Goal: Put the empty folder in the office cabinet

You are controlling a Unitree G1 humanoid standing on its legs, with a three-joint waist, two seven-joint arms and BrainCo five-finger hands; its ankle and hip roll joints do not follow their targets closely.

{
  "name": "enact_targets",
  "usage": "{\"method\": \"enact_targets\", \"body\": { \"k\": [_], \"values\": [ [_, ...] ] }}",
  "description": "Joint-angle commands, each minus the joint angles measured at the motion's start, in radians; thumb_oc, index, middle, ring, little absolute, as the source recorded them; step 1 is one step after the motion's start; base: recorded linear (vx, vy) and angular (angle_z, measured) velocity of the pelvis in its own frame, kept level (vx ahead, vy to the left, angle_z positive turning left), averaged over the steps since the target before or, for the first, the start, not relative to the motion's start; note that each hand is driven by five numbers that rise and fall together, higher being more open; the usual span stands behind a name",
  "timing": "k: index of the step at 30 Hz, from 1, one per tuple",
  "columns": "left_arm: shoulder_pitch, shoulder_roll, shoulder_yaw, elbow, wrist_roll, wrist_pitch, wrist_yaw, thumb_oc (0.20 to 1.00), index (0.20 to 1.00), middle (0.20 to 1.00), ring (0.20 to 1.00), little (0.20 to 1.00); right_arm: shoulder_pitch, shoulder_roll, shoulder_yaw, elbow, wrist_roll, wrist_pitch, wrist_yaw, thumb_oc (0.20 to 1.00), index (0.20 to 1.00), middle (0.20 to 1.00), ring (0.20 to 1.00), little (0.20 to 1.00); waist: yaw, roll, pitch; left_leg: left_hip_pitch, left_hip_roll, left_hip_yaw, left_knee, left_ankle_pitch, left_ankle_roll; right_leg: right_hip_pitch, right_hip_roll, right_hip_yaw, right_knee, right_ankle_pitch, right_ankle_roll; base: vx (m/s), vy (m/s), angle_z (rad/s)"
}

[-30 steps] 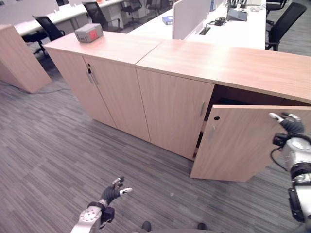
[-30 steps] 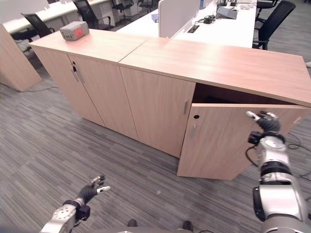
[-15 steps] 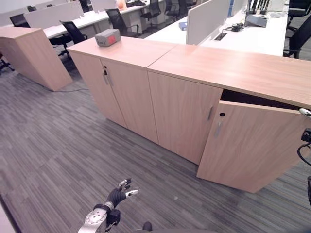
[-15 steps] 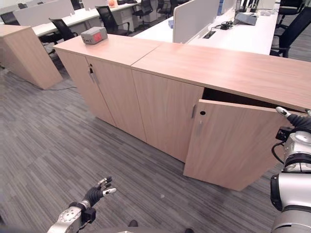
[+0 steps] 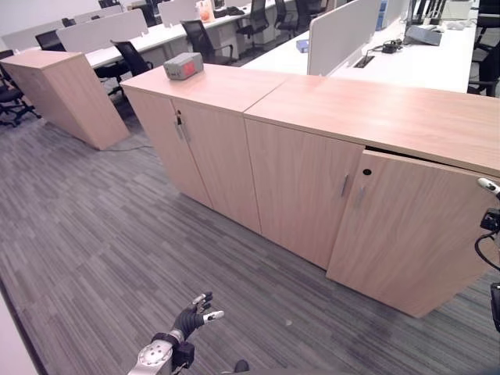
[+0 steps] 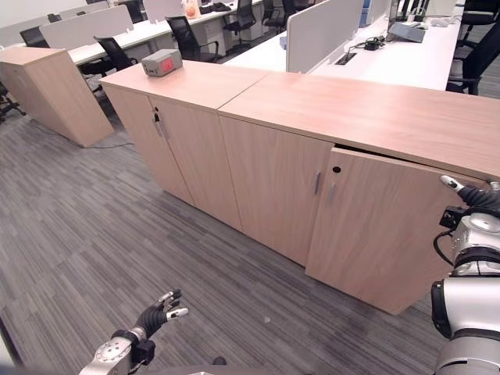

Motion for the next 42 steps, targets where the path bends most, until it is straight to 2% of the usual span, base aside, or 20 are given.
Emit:
{"method": "enact_targets", "body": {
  "k": [1, 4, 5, 6, 7, 10, 21, 26, 31, 32, 34, 37, 42],
  "values": [
    [-0.077, 0.051, -0.026, -0.05, -0.042, -0.031, 0.019, 1.0, 1.0, 1.0, 1.0, 1.0, -0.107, 0.122, 0.051, -0.089, 0.055, -0.056, 0.04, 1.0, 1.0, 1.0, 1.0, 1.0, 0.043, -0.077, 0.044, 0.054, 0.034, 0.037, 0.013, -0.072, -0.049, 0.054, -0.051, -0.018, 0.008, -0.086, 0.06, 0.0, 0.0, 0.0],
    [-0.067, 0.045, -0.012, -0.058, -0.049, -0.031, 0.029, 1.0, 1.0, 1.0, 1.0, 1.0, -0.063, 0.212, 0.066, -0.173, 0.039, -0.068, 0.034, 1.0, 1.0, 1.0, 1.0, 1.0, 0.043, -0.077, 0.048, 0.056, 0.037, 0.044, 0.013, -0.075, -0.046, 0.052, -0.05, -0.01, 0.008, -0.086, 0.056, -0.01, 0.014, -0.06],
    [-0.065, 0.046, -0.011, -0.058, -0.049, -0.031, 0.029, 1.0, 1.0, 1.0, 1.0, 1.0, -0.06, 0.214, 0.065, -0.177, 0.037, -0.067, 0.032, 1.0, 1.0, 1.0, 1.0, 1.0, 0.042, -0.078, 0.047, 0.057, 0.037, 0.044, 0.013, -0.075, -0.046, 0.052, -0.05, -0.01, 0.008, -0.086, 0.056, 0.0, 0.0, 0.0],
    [-0.06, 0.038, 0.006, -0.05, -0.049, -0.03, 0.037, 1.0, 1.0, 1.0, 1.0, 1.0, -0.01, 0.293, 0.086, -0.269, 0.011, -0.075, 0.031, 1.0, 1.0, 1.0, 1.0, 1.0, 0.038, -0.078, 0.05, 0.06, 0.038, 0.05, 0.013, -0.077, -0.043, 0.049, -0.048, -0.003, 0.008, -0.085, 0.054, -0.01, 0.021, 0.06],
    [-0.058, 0.038, 0.006, -0.05, -0.049, -0.03, 0.037, 1.0, 1.0, 1.0, 1.0, 1.0, -0.007, 0.294, 0.086, -0.273, 0.009, -0.074, 0.029, 1.0, 1.0, 1.0, 1.0, 1.0, 0.038, -0.079, 0.049, 0.06, 0.038, 0.051, 0.013, -0.077, -0.043, 0.049, -0.048, -0.002, 0.008, -0.085, 0.054, 0.0, 0.029, 0.05],
    [-0.052, 0.028, 0.017, -0.049, -0.044, -0.03, 0.043, 1.0, 1.0, 1.0, 1.0, 1.0, 0.069, 0.371, 0.122, -0.381, -0.041, -0.075, 0.035, 1.0, 1.0, 1.0, 1.0, 1.0, 0.039, -0.081, 0.051, 0.063, 0.038, 0.048, 0.013, -0.079, -0.04, 0.051, -0.049, 0.0, 0.011, -0.087, 0.049, -0.01, 0.012, 0.03],
    [-0.063, 0.04, -0.003, -0.051, -0.045, -0.026, 0.042, 1.0, 1.0, 1.0, 1.0, 1.0, 0.014, 0.38, 0.094, -0.239, -0.021, -0.058, 0.024, 1.0, 1.0, 1.0, 1.0, 1.0, 0.066, -0.086, 0.048, 0.061, 0.032, 0.031, 0.013, -0.082, -0.036, 0.064, -0.057, -0.017, 0.013, -0.088, 0.053, 0.0, 0.01, 0.04],
    [-0.072, 0.036, 0.007, -0.052, -0.045, -0.025, 0.048, 1.0, 1.0, 1.0, 1.0, 1.0, 0.072, 0.382, 0.078, -0.291, -0.004, -0.063, 0.03, 1.0, 1.0, 1.0, 1.0, 1.0, 0.061, -0.09, 0.053, 0.058, 0.029, 0.026, 0.013, -0.084, -0.032, 0.064, -0.061, -0.02, 0.015, -0.085, 0.056, 0.0, 0.032, 0.07],
    [-0.061, 0.009, 0.065, -0.036, -0.02, -0.027, 0.059, 1.0, 1.0, 1.0, 1.0, 1.0, 0.362, 0.423, 0.061, -0.604, -0.111, -0.076, 0.045, 1.0, 1.0, 1.0, 1.0, 1.0, 0.03, -0.095, 0.056, 0.061, 0.026, 0.036, 0.013, -0.091, -0.025, 0.058, -0.067, -0.014, 0.02, -0.082, 0.059, 0.0, 0.025, 0.01],
    [-0.054, -0.008, 0.096, -0.022, 0.002, -0.03, 0.061, 1.0, 1.0, 1.0, 1.0, 1.0, 0.511, 0.432, 0.039, -0.724, -0.188, -0.076, 0.069, 1.0, 1.0, 1.0, 1.0, 1.0, 0.017, -0.1, 0.055, 0.065, 0.025, 0.04, 0.013, -0.095, -0.022, 0.057, -0.07, -0.012, 0.021, -0.081, 0.06, 0.02, 0.047, -0.01],
    [-0.05, -0.026, 0.13, 0.0, 0.035, -0.035, 0.064, 1.0, 1.0, 1.0, 1.0, 1.0, 0.69, 0.46, 0.013, -0.801, -0.266, -0.073, 0.105, 1.0, 1.0, 1.0, 1.0, 1.0, -0.002, -0.103, 0.055, 0.064, 0.023, 0.043, 0.013, -0.099, -0.019, 0.052, -0.075, -0.011, 0.025, -0.079, 0.065, 0.01, 0.05, 0.02],
    [-0.05, -0.031, 0.139, 0.012, 0.046, -0.037, 0.073, 1.0, 1.0, 1.0, 1.0, 1.0, 0.763, 0.497, 0.016, -0.807, -0.261, -0.074, 0.122, 1.0, 1.0, 1.0, 1.0, 1.0, -0.015, -0.107, 0.053, 0.065, 0.021, 0.049, 0.013, -0.101, -0.015, 0.043, -0.079, 0.001, 0.029, -0.075, 0.068, -0.01, 0.041, -0.04],
    [-0.04, -0.041, 0.164, 0.028, 0.05, -0.041, 0.078, 1.0, 1.0, 1.0, 1.0, 1.0, 0.846, 0.531, 0.064, -0.707, -0.364, -0.047, 0.144, 1.0, 1.0, 1.0, 1.0, 1.0, -0.045, -0.115, 0.057, 0.082, 0.016, 0.092, 0.013, -0.116, -0.001, 0.01, -0.087, 0.051, 0.046, -0.06, 0.078, -0.03, 0.062, -0.24]
  ]
}}
